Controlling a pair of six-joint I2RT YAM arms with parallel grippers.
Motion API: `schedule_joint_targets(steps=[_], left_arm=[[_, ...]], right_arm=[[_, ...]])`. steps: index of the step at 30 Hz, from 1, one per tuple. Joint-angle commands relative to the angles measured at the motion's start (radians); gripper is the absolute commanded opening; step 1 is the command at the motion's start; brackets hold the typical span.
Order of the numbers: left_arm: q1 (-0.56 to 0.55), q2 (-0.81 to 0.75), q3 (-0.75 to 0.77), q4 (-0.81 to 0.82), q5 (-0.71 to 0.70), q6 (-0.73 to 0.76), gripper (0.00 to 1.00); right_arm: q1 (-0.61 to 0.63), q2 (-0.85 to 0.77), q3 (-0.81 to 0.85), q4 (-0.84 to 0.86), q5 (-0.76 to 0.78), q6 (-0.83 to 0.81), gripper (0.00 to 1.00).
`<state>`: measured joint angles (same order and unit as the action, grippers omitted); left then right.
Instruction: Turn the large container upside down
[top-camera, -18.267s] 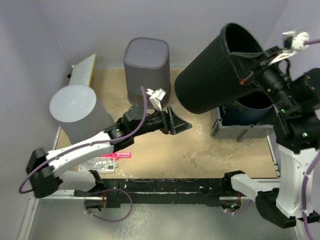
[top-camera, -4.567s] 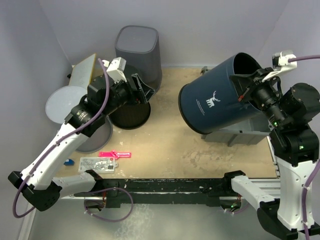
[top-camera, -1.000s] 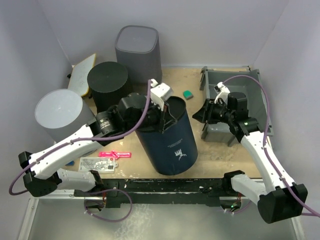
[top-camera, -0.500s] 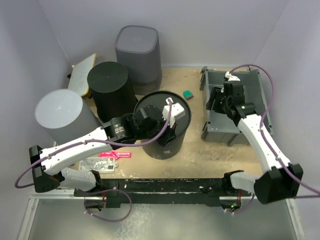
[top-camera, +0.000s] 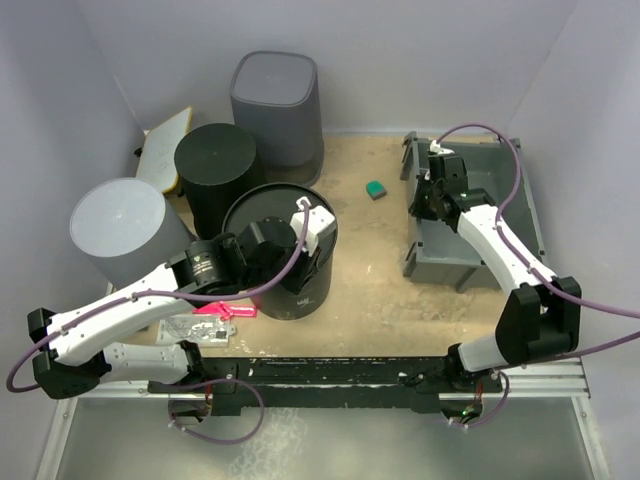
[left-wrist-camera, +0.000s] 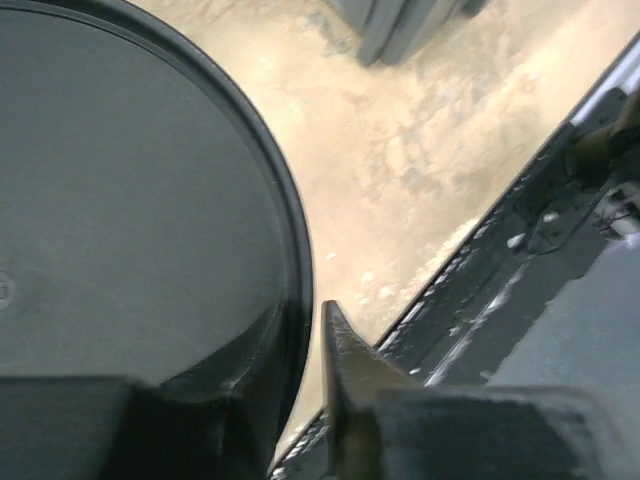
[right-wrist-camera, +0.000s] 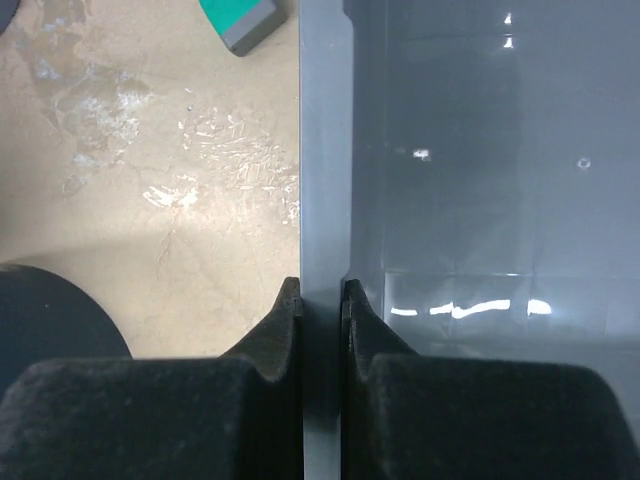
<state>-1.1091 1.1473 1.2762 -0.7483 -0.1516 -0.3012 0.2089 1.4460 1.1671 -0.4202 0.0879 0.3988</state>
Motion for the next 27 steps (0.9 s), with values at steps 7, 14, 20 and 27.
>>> schedule_joint_targets(steps=[7, 14, 20, 27], left_arm=[[0.005, -0.001, 0.151, -0.121, -0.086, -0.07, 0.67], [0.005, -0.04, 0.176, 0.019, -0.098, -0.1, 0.68], [0.005, -0.069, 0.162, 0.058, -0.124, -0.107, 0.68], [0.005, -0.104, 0.139, 0.077, -0.126, -0.113, 0.67]], right_arm=[[-0.005, -0.222, 0.131, 0.013, -0.112, 0.136, 0.0], [-0.006, -0.371, 0.158, 0.056, -0.186, 0.249, 0.0], [-0.006, -0.413, 0.107, 0.171, -0.25, 0.338, 0.0], [-0.007, -0.395, 0.008, 0.353, -0.378, 0.486, 0.0]])
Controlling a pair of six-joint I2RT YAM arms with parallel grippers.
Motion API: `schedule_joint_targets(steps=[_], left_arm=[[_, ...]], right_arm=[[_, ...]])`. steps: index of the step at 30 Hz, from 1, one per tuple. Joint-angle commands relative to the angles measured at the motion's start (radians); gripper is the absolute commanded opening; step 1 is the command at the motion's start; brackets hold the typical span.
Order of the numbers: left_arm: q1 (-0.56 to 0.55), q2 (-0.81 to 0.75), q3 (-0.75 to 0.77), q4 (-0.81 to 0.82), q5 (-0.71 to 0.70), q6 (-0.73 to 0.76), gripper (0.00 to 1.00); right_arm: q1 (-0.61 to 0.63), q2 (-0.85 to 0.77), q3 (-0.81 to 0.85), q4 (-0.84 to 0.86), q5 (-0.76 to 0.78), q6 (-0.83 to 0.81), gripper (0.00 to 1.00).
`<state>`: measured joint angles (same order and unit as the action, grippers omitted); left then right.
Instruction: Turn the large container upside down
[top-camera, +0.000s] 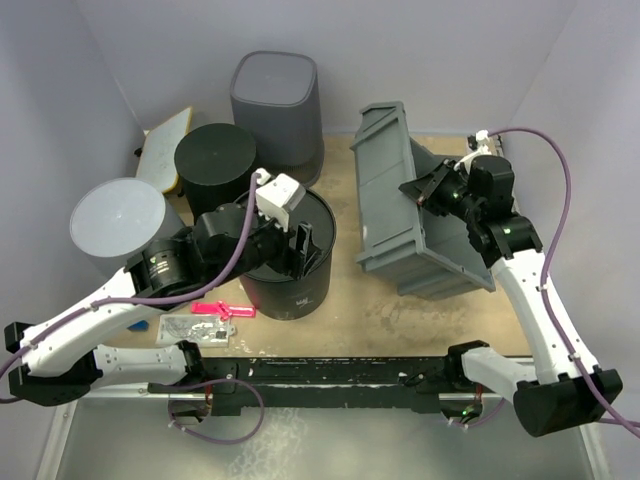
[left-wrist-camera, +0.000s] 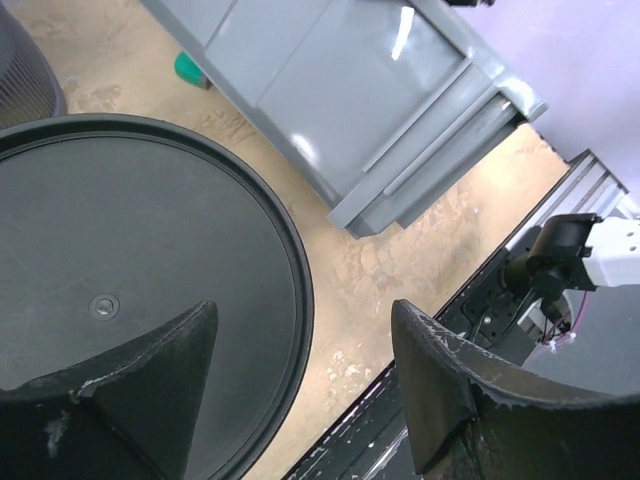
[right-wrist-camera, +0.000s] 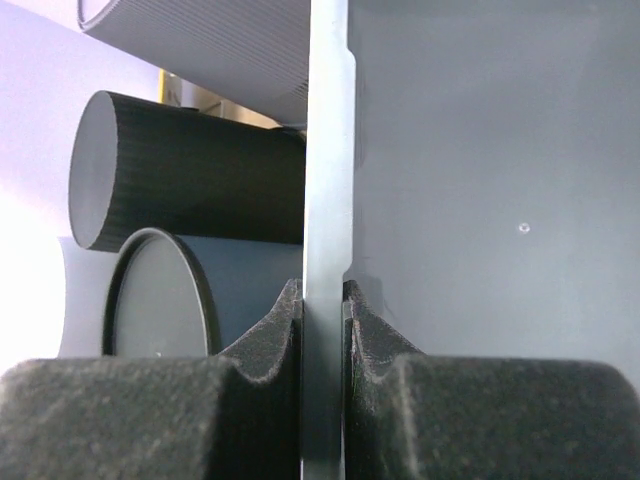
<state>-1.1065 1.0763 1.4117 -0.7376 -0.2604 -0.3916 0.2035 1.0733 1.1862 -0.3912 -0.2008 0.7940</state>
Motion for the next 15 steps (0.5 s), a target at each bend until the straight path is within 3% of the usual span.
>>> schedule_joint_targets(steps=[1, 15], left_arm=[[0.004, -0.037, 0.001, 0.067, -0.018, -0.024, 0.67], [0.003, -0.049, -0.014, 0.075, -0.008, -0.026, 0.67]], right_arm=[[-0.002, -0.022, -0.029, 0.367, -0.109, 0.113, 0.0], [-0.013, 0.048, -0.059, 0.669, -0.22, 0.318, 0.0]])
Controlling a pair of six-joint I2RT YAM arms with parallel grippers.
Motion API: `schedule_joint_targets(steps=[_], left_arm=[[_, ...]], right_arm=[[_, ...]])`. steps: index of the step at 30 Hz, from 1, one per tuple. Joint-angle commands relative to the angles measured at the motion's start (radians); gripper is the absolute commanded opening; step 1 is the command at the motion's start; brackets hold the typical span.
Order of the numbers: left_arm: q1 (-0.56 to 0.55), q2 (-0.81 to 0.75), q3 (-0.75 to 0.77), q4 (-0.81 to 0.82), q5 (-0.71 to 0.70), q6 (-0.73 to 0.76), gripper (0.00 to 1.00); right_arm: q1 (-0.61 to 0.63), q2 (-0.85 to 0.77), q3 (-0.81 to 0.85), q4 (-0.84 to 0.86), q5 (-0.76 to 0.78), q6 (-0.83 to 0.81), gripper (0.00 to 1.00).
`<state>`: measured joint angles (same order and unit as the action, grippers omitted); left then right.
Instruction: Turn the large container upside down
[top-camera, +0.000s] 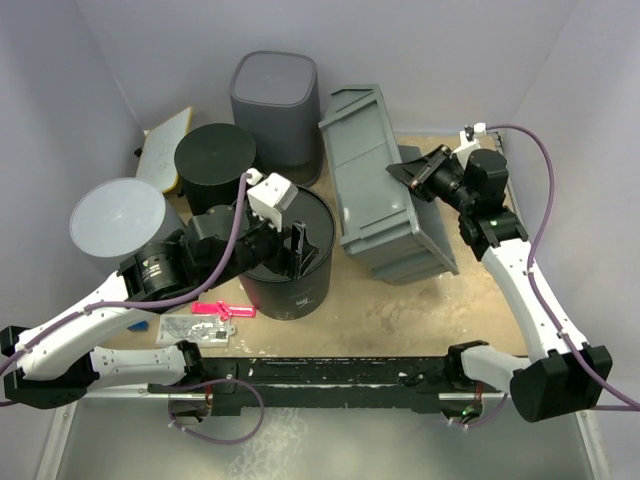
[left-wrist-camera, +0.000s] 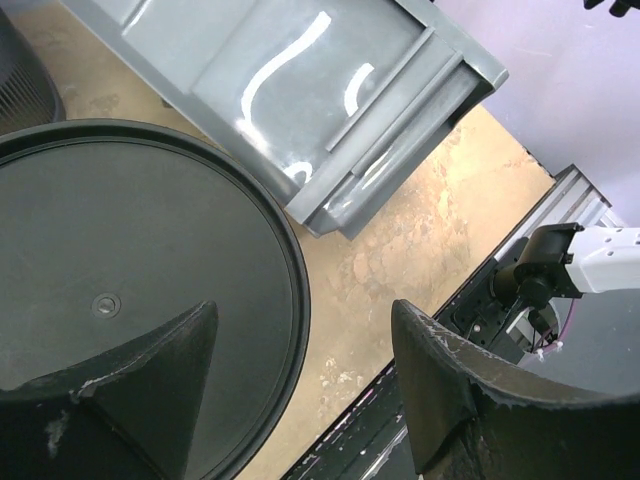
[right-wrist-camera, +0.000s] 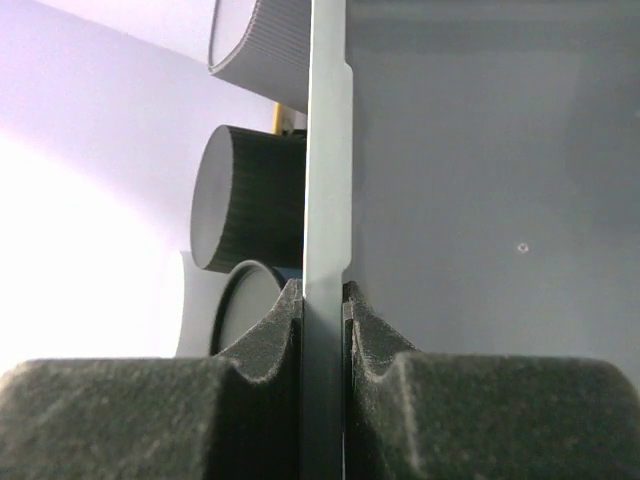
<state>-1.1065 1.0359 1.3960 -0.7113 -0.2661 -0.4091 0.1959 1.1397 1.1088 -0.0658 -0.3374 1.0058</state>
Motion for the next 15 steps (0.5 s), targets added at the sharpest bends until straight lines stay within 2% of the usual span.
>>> schedule_joint_targets(steps=[1, 6, 15], left_arm=[[0.003, -0.008, 0.001, 0.048, -0.003, -0.008, 0.67], [0.003, -0.011, -0.005, 0.049, 0.004, -0.009, 0.67], [0.003, -0.005, -0.011, 0.056, 0.013, -0.004, 0.67]], right_arm=[[-0.009, -0.013, 0.01, 0.368, -0.089, 0.127, 0.0], [-0.06, 0.005, -0.057, 0.495, -0.138, 0.257, 0.0], [-0.258, 0.022, -0.282, 0.767, -0.253, 0.518, 0.0]])
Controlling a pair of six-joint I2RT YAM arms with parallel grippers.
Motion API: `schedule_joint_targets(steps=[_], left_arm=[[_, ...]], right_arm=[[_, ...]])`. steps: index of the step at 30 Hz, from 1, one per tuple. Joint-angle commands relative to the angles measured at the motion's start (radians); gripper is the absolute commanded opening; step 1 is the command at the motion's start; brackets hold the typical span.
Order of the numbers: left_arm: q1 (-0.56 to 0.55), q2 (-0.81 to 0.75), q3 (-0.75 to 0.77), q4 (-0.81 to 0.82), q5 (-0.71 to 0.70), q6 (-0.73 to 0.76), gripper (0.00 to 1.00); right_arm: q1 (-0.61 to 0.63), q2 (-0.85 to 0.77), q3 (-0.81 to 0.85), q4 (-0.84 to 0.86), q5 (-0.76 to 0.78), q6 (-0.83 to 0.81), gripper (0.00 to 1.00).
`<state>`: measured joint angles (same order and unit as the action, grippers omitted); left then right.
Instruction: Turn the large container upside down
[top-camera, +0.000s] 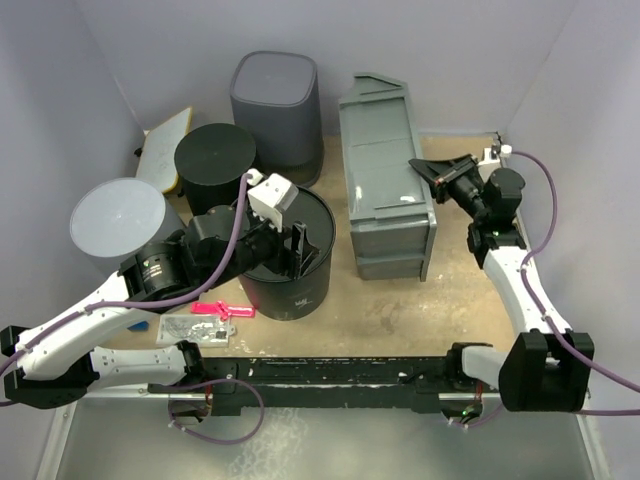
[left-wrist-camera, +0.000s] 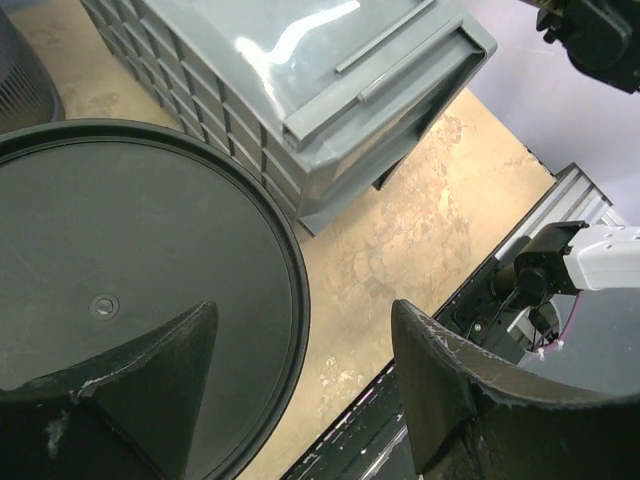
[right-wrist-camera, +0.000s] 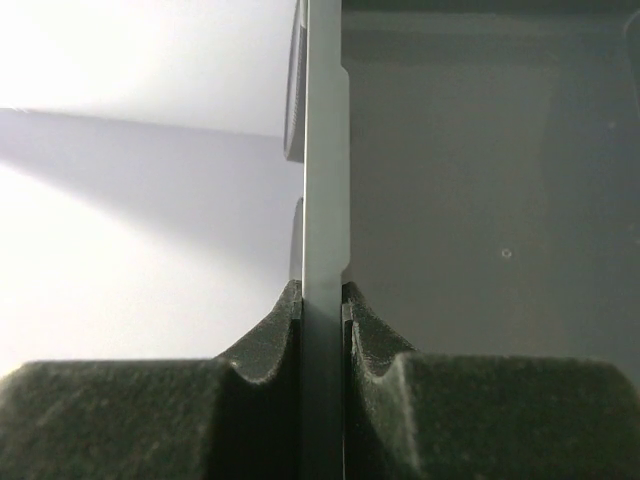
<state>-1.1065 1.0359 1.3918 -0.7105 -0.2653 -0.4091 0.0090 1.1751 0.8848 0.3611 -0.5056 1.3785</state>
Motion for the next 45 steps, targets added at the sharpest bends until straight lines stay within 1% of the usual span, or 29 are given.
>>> schedule_joint_targets(steps=[1, 4, 8, 11, 15, 22, 29, 36, 39, 43, 44, 45], left_arm=[[0.003, -0.002, -0.006, 0.055, 0.011, -0.002, 0.67], [0.003, 0.01, -0.001, 0.055, 0.014, 0.004, 0.67], [0.003, 0.024, 0.006, 0.056, 0.017, 0.011, 0.67], [0.003, 0.036, 0.011, 0.055, 0.02, 0.013, 0.67], [0.003, 0.04, 0.013, 0.056, 0.022, 0.01, 0.67], [0.003, 0.042, 0.012, 0.057, 0.023, 0.006, 0.67], [0.002, 0.065, 0.011, 0.066, 0.031, 0.011, 0.67], [0.003, 0.101, 0.022, 0.083, 0.048, 0.016, 0.67], [0.003, 0.107, 0.02, 0.101, 0.047, 0.018, 0.67], [0.003, 0.112, 0.019, 0.11, 0.054, 0.014, 0.67], [0.003, 0.112, 0.018, 0.112, 0.053, 0.011, 0.67], [0.003, 0.111, 0.019, 0.11, 0.052, 0.008, 0.68]], right_arm=[[-0.099, -0.009, -0.078, 0.39, -0.105, 0.173, 0.0], [-0.149, 0.009, -0.122, 0.493, -0.147, 0.243, 0.0], [-0.187, 0.014, -0.115, 0.554, -0.194, 0.278, 0.0], [-0.209, -0.001, -0.086, 0.565, -0.213, 0.277, 0.0], [-0.27, -0.023, -0.077, 0.582, -0.233, 0.305, 0.0], [-0.369, 0.006, -0.165, 0.72, -0.265, 0.413, 0.0], [-0.382, 0.054, -0.218, 0.759, -0.289, 0.429, 0.0], [-0.382, 0.059, -0.185, 0.768, -0.281, 0.46, 0.0], [-0.383, 0.083, -0.194, 0.768, -0.303, 0.485, 0.0], [-0.394, 0.209, -0.253, 0.901, -0.321, 0.567, 0.0], [-0.396, 0.255, -0.262, 0.959, -0.333, 0.607, 0.0], [-0.398, 0.305, -0.275, 1.058, -0.336, 0.663, 0.0]])
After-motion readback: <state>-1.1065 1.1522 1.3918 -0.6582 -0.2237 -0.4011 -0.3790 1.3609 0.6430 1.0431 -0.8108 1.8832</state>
